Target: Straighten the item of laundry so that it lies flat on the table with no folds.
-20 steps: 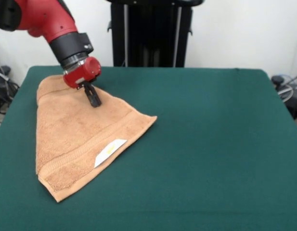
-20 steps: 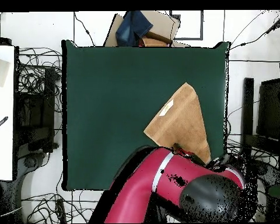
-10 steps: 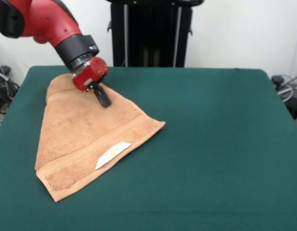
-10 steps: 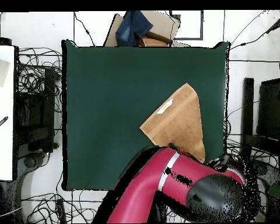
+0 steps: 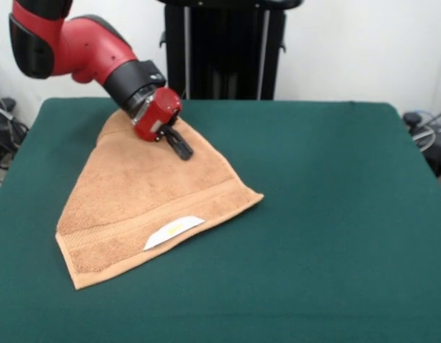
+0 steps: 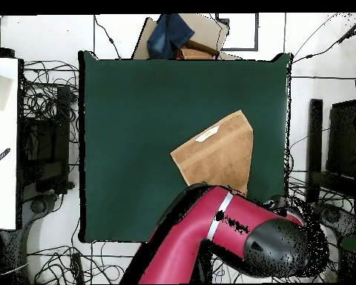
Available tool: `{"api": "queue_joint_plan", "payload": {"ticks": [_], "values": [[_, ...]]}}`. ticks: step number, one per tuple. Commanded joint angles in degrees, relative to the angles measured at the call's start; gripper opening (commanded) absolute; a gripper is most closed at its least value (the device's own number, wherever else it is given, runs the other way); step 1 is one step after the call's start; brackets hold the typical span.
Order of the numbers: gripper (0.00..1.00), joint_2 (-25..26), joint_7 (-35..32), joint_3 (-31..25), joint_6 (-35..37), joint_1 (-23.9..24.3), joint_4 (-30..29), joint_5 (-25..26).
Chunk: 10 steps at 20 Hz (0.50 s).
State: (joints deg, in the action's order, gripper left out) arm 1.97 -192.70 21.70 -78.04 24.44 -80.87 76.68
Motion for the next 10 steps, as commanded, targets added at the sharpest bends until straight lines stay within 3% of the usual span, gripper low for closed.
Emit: {"api": "queue_joint_plan", "payload": {"ticks": [1, 10], "values": [[0.0, 6.38, -2.38, -12.17, 3.6, -3.84, -0.71, -0.78], [0.0, 3.74, -3.47, -9.39, 7.42, -5.46, -1.58, -1.33]]}}
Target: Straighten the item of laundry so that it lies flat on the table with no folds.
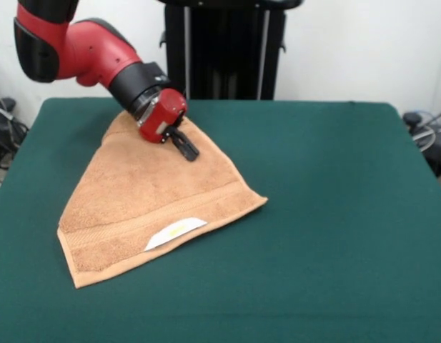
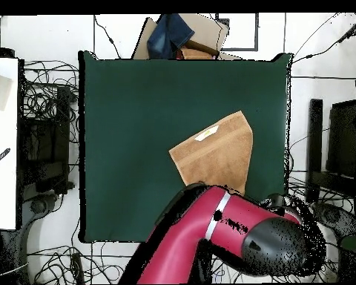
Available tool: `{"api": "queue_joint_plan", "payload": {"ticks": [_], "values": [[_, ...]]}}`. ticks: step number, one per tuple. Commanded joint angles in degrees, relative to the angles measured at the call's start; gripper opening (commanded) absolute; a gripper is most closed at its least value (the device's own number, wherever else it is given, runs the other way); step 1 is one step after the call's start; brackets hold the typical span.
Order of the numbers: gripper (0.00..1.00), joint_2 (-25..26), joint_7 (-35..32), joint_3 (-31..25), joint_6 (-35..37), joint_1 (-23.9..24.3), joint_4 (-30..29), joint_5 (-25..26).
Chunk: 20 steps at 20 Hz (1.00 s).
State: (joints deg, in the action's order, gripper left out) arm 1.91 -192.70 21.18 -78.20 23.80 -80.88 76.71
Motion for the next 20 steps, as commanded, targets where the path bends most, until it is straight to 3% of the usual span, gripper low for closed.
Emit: {"api": "queue_joint_plan", "payload": {"ticks": [1, 9, 16, 20], "values": [[0.0, 3.11, -3.0, -8.01, 9.4, -5.64, -2.0, -2.21], [0.0, -1.09, 2.7, -1.83, 22.97, -11.43, -7.53, -12.12], [0.0, -1.09, 5.58, -0.64, 26.14, -12.87, -7.84, -16.02], [0.0, 0.01, 4.81, -1.73, 23.81, -11.81, -6.0, -14.72]]}}
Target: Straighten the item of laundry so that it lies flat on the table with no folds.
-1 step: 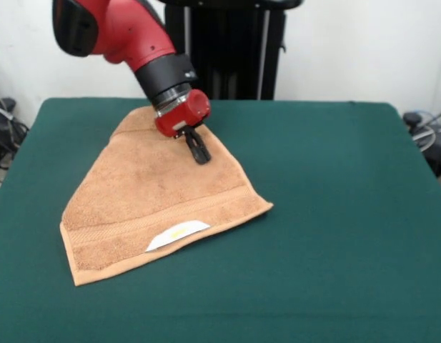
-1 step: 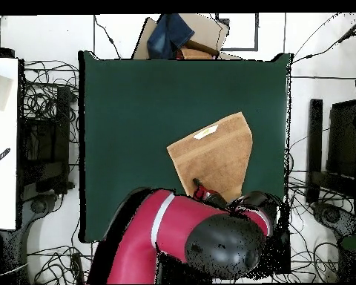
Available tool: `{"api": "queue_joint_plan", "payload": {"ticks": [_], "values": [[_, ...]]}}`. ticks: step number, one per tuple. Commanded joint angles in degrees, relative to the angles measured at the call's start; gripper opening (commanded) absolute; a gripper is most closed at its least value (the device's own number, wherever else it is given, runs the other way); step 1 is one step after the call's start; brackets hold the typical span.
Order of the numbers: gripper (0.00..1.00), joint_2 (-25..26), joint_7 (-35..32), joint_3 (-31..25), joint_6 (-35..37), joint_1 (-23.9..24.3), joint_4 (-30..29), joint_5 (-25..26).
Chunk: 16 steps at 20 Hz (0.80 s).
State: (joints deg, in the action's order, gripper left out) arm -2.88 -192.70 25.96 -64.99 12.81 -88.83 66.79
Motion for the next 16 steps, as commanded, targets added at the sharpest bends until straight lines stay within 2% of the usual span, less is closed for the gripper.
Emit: {"api": "queue_joint_plan", "payload": {"ticks": [1, 6, 8, 13, 16], "values": [[0.0, 5.11, 4.19, -6.88, 9.96, -0.41, 2.69, -4.05], [0.0, 9.73, -0.56, -10.61, 3.24, 4.76, 10.09, 1.98], [0.0, 10.97, -0.16, -11.08, 2.07, 5.72, 11.74, 2.46], [0.0, 13.3, -0.07, -11.0, 2.16, 5.61, 15.86, 1.32], [0.0, 14.81, 0.22, -10.81, 3.1, 5.04, 17.99, -1.05]]}}
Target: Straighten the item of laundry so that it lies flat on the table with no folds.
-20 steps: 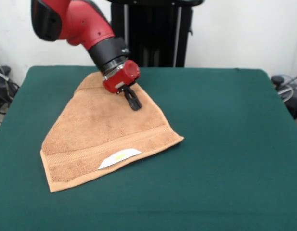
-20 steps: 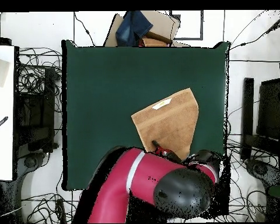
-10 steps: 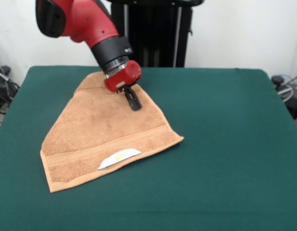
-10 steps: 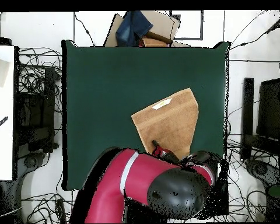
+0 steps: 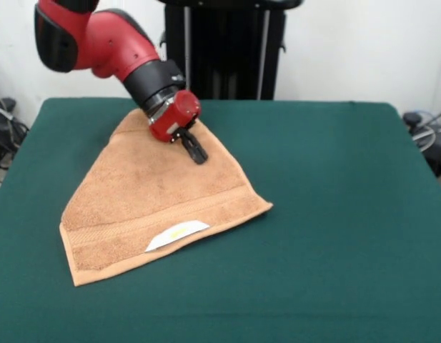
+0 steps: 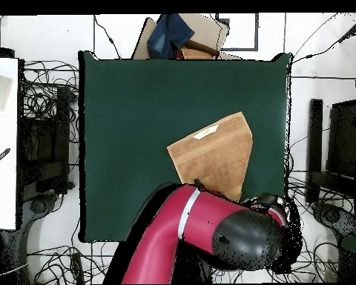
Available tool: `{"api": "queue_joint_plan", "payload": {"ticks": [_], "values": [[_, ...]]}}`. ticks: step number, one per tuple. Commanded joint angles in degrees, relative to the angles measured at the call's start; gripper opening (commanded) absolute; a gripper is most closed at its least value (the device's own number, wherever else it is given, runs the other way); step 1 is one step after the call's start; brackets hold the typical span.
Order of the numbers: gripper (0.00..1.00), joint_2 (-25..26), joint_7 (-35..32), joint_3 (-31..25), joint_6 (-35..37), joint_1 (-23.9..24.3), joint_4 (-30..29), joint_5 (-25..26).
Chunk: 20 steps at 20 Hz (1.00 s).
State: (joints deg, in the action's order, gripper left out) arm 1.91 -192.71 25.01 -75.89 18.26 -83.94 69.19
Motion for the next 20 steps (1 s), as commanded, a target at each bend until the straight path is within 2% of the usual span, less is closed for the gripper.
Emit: {"api": "queue_joint_plan", "payload": {"ticks": [1, 10, 14, 16, 20], "values": [[0.0, 10.28, 0.57, -9.81, 14.56, -0.64, 13.35, -4.66], [0.0, 9.24, 2.16, -8.19, 19.27, -3.74, 11.41, -11.47], [0.0, 8.81, 6.59, -5.87, 24.57, -5.68, 9.33, -18.21], [0.0, 8.89, 8.45, -4.18, 27.72, -7.31, 8.29, -23.14], [0.0, 10.83, 10.12, -2.16, 30.19, -9.52, 8.61, -31.45]]}}
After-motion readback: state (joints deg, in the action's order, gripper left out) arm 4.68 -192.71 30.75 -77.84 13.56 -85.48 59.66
